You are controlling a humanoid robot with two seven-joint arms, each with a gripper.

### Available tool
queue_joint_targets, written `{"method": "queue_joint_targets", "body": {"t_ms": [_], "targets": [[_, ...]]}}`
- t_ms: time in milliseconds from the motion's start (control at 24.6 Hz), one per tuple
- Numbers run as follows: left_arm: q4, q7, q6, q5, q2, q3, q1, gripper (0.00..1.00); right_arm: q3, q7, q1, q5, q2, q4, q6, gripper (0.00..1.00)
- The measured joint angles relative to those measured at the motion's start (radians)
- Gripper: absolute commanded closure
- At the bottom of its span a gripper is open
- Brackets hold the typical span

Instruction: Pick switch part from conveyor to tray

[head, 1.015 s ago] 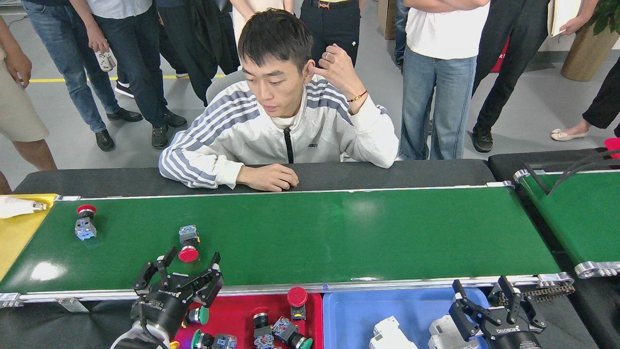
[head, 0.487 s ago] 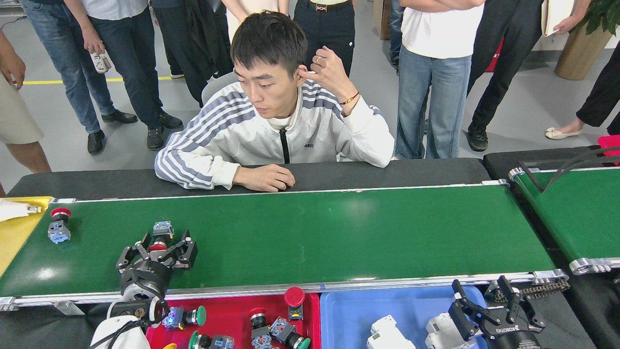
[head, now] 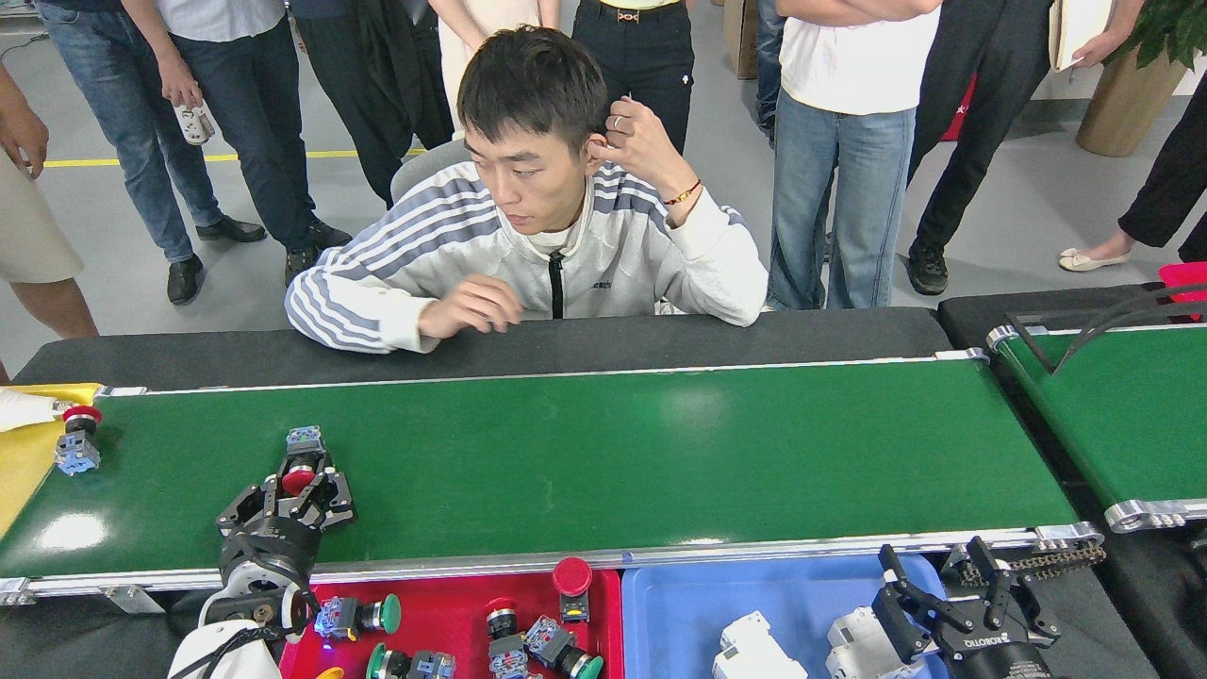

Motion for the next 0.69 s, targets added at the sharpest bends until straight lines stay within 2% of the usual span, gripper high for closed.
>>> {"method": "queue_joint_targets", "body": {"t_ms": [41,81,162,203,325,487,569,690], "targets": [[-0.08,0.004,-0.07,0.008,-0.002,0.0,0.052,0.85,0.0,0.0,0.0,0.0,0.0,-0.001,0.0,0.0],[-0.163,0.006,-0.153,0.022,-0.002,0.0,0.112,0.67,0.0,0.0,0.0,0.0,0.0,-0.002,0.0,0.0],[-0.343,0.008,-0.333,0.056,-0.002,0.002,0.263,0.08,0.0,0.0,0.0,0.0,0.0,-0.006,0.001,0.0],[-0.404,0.008,-0.399,0.065,-0.005,0.004,0.316,0.0,0.0,0.0,0.0,0.0,0.0,-0.007,0.001,0.0],[-0.483,0.01,-0.501,0.075,-0.034,0.0,0.428,0.0,0.0,0.0,0.0,0.0,0.0,-0.008,0.002,0.0],[-0.484,0.011,-0.528,0.076,-0.048,0.006,0.449,0.0,0.0,0.0,0.0,0.0,0.0,-0.008,0.005,0.0],[-0.473,0.013,-0.487,0.077,-0.067,0.053,0.449,0.0,0.0,0.003,0.0,0.0,0.0,-0.008,0.007,0.0],[-0.438,0.017,-0.343,0.078,-0.082,0.156,0.441,0.0,0.0,0.005,0.0,0.0,0.0,-0.008,0.009,0.0]]}}
